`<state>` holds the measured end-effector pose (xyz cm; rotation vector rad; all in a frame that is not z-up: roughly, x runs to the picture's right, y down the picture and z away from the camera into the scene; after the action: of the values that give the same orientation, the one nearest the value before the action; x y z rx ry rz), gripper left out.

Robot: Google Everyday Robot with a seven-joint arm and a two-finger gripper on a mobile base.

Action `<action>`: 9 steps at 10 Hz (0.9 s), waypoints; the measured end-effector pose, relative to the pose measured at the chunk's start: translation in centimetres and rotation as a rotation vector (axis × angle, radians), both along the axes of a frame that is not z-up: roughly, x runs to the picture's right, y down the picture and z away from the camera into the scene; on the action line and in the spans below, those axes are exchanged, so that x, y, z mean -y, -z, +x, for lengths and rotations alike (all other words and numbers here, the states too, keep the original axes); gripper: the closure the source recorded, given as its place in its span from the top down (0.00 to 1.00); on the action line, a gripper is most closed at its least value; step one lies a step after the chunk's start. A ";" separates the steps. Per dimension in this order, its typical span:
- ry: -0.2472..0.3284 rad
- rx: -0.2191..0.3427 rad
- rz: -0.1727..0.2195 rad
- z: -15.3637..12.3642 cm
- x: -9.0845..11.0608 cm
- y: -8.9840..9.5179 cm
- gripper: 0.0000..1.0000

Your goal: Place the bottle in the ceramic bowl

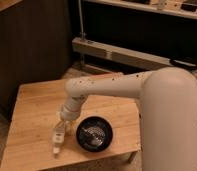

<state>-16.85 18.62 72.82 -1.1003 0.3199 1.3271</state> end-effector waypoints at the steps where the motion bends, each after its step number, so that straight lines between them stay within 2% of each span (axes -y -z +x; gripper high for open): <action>1: -0.003 -0.006 0.005 0.7 0.5 0.4 0.00; 3: -0.017 -0.026 0.016 3.4 1.7 1.2 0.00; 5: -0.050 -0.066 0.036 8.1 4.3 2.5 0.00; 8: -0.114 -0.149 0.035 15.0 6.6 2.3 0.01; 9: -0.116 -0.182 0.047 16.7 6.9 1.8 0.08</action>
<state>-0.18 11.72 70.98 -0.9733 0.3611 1.5349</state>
